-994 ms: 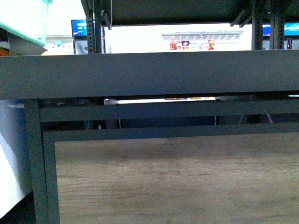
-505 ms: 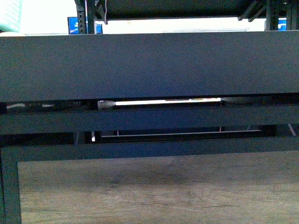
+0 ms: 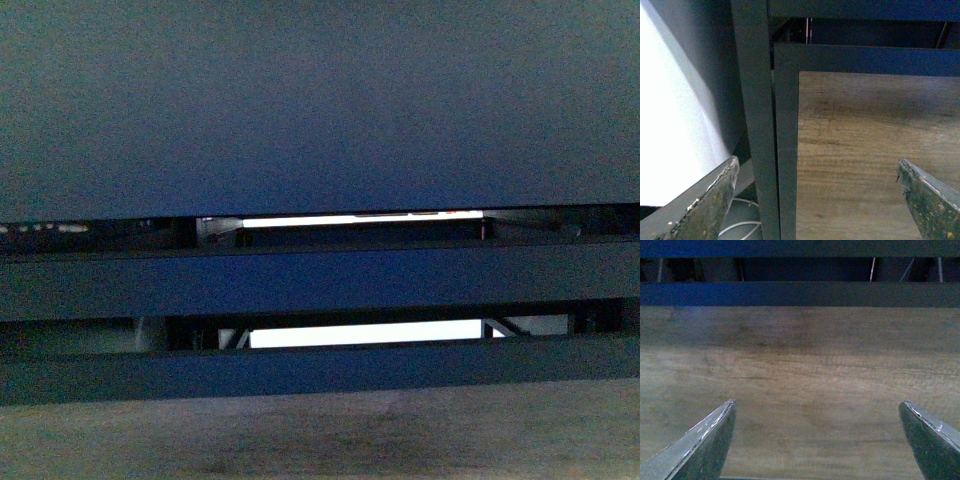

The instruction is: Pick lemon from shelf

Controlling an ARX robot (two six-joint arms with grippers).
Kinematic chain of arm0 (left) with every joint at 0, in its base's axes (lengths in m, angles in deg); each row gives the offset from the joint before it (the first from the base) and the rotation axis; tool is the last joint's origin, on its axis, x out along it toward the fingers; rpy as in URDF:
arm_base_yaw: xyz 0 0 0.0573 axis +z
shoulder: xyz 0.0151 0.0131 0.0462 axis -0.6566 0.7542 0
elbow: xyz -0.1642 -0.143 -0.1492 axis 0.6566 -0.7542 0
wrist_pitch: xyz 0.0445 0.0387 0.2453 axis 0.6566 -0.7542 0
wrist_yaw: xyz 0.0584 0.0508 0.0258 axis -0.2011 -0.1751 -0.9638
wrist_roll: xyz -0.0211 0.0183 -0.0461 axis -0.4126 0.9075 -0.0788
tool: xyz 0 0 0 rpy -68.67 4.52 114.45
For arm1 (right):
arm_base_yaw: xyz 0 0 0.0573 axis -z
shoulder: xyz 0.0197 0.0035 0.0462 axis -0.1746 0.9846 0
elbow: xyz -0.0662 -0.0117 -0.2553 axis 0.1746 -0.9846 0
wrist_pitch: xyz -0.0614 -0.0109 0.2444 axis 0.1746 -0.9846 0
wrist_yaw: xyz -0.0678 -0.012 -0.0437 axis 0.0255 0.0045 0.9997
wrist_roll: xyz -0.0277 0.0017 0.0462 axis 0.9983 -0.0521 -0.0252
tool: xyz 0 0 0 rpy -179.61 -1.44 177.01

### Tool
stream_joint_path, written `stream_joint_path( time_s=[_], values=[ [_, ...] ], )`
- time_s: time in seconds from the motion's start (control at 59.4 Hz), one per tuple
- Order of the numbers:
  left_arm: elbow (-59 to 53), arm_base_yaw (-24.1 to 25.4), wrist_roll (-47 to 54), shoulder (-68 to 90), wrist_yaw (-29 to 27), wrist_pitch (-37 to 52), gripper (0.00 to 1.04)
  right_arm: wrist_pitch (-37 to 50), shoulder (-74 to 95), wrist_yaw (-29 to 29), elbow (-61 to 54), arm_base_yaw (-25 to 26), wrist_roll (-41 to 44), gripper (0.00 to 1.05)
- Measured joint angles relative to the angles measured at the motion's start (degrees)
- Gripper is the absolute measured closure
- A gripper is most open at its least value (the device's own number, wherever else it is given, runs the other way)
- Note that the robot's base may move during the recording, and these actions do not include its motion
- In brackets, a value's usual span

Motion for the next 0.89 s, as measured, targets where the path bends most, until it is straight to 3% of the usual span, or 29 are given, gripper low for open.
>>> stream_joint_path(
  time_s=[0.892],
  values=[
    [0.00, 0.00, 0.02, 0.02, 0.00, 0.00, 0.08, 0.00, 0.00, -0.02, 0.00, 0.00, 0.00, 0.07]
  ],
)
